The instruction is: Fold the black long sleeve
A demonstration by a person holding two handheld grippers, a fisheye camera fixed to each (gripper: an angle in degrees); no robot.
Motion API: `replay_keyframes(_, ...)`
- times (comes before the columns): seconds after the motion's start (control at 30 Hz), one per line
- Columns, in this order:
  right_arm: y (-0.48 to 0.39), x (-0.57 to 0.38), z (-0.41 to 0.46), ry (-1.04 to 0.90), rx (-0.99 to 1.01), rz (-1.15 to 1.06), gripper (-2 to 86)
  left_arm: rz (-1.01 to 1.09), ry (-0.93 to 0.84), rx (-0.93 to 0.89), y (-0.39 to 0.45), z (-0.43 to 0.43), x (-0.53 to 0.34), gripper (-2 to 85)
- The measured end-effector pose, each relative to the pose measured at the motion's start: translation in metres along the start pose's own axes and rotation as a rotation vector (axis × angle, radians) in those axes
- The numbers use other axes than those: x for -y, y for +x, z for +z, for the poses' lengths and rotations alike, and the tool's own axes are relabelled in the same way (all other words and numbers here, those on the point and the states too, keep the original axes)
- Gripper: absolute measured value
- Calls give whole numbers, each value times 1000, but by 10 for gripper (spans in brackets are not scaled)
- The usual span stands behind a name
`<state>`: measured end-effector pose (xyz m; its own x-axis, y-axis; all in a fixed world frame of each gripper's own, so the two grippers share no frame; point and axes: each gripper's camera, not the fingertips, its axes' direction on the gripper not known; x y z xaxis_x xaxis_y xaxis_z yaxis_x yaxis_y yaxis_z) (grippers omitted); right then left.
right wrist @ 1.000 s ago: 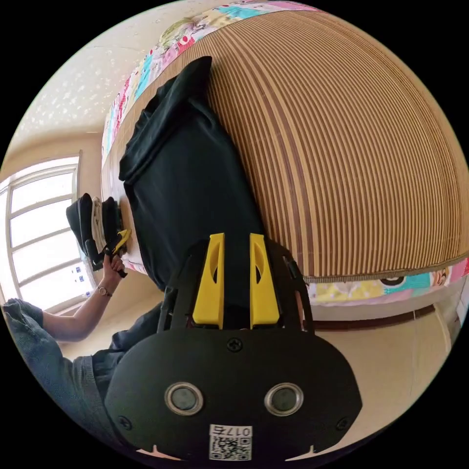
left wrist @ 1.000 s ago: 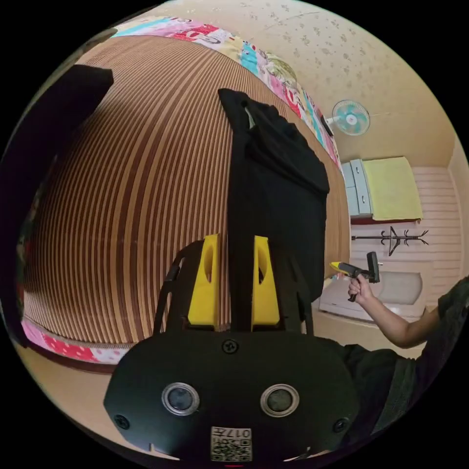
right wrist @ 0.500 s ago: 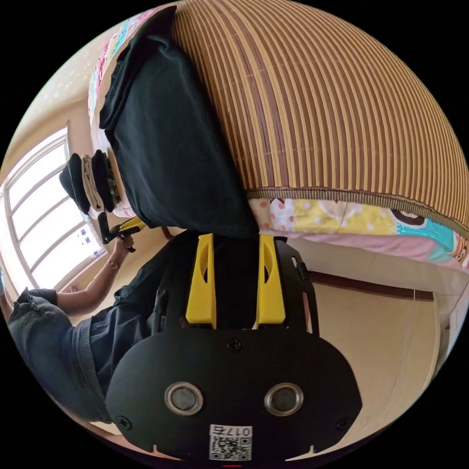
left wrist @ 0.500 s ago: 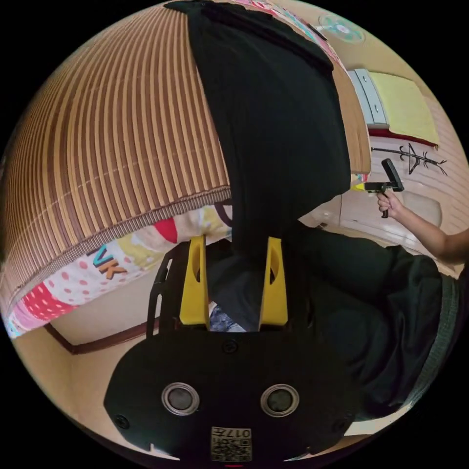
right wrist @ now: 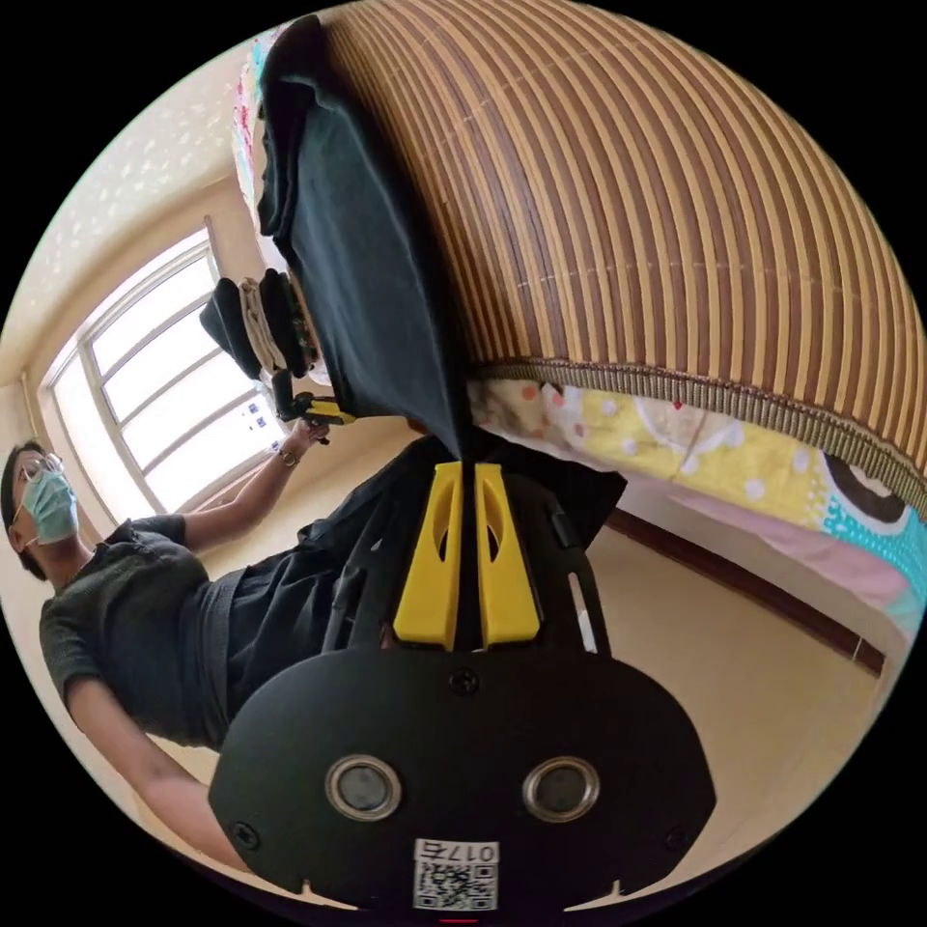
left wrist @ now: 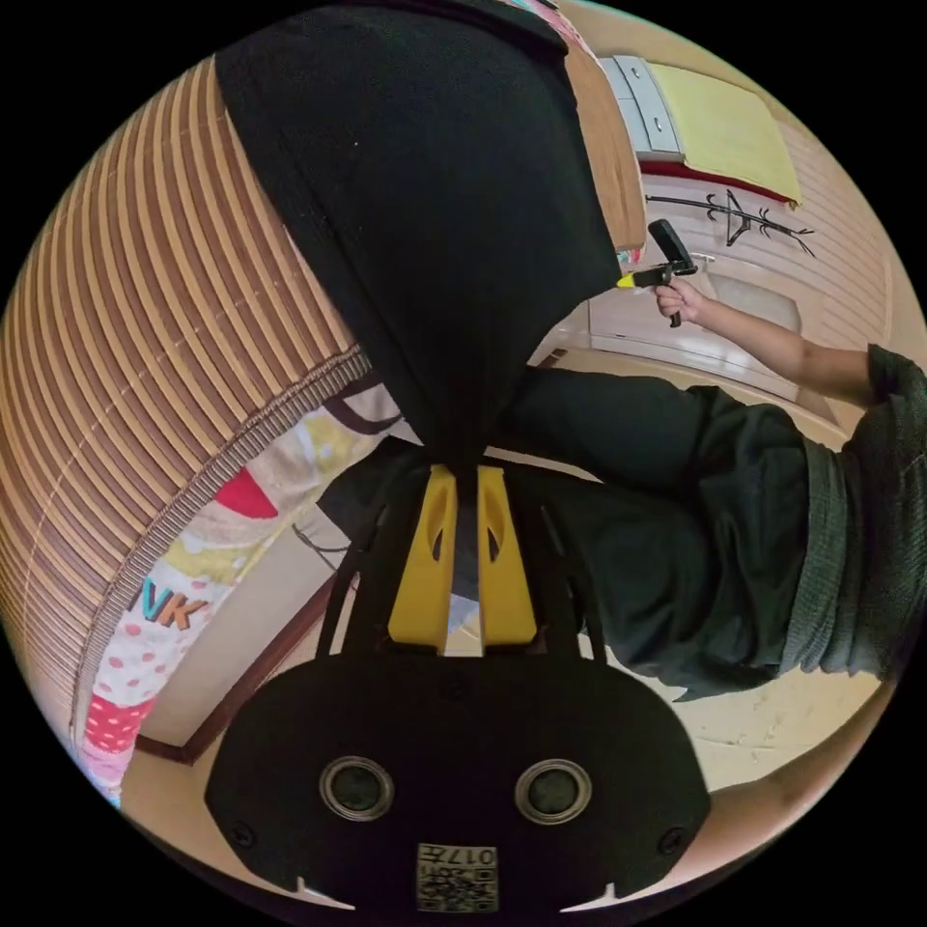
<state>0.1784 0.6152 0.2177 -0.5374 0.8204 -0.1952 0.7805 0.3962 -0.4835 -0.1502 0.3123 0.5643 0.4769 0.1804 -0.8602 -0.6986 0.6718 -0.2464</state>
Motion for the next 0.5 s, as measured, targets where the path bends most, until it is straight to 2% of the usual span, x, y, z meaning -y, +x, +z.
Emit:
replay_keyframes(0.03, -4, -17, -11, 27, 81, -28, 27, 4, 23, -43, 4, -5, -7, 33)
replay_keyframes(0.1, -9, -50, -27, 100, 230, -40, 24, 68, 124, -303, 22, -21, -38, 31)
replay_keyframes(0.13, -15, -76, -35, 174, 355, -40, 23, 86, 152, -368, 27, -25, -46, 31)
replay_keyframes(0.2, -34, -109, -48, 324, 528, -89, 21, 155, 316, -565, 43, -48, -73, 31)
replay_keyframes(0.23, -51, -122, -60, 416, 577, -136, 20, 170, 382, -600, 45, -56, -79, 32)
replay_keyframes(0.3, -74, -126, -79, 571, 598, -196, 18, 183, 683, -691, 38, -88, -96, 34)
replay_keyframes(0.37, -91, -107, -93, 672, 612, -260, 17, 141, 874, -706, 21, -106, -96, 35)
replay_keyframes(0.5, -121, 12, -119, 753, 577, -346, 18, -82, 1187, -650, -31, -132, -66, 37)
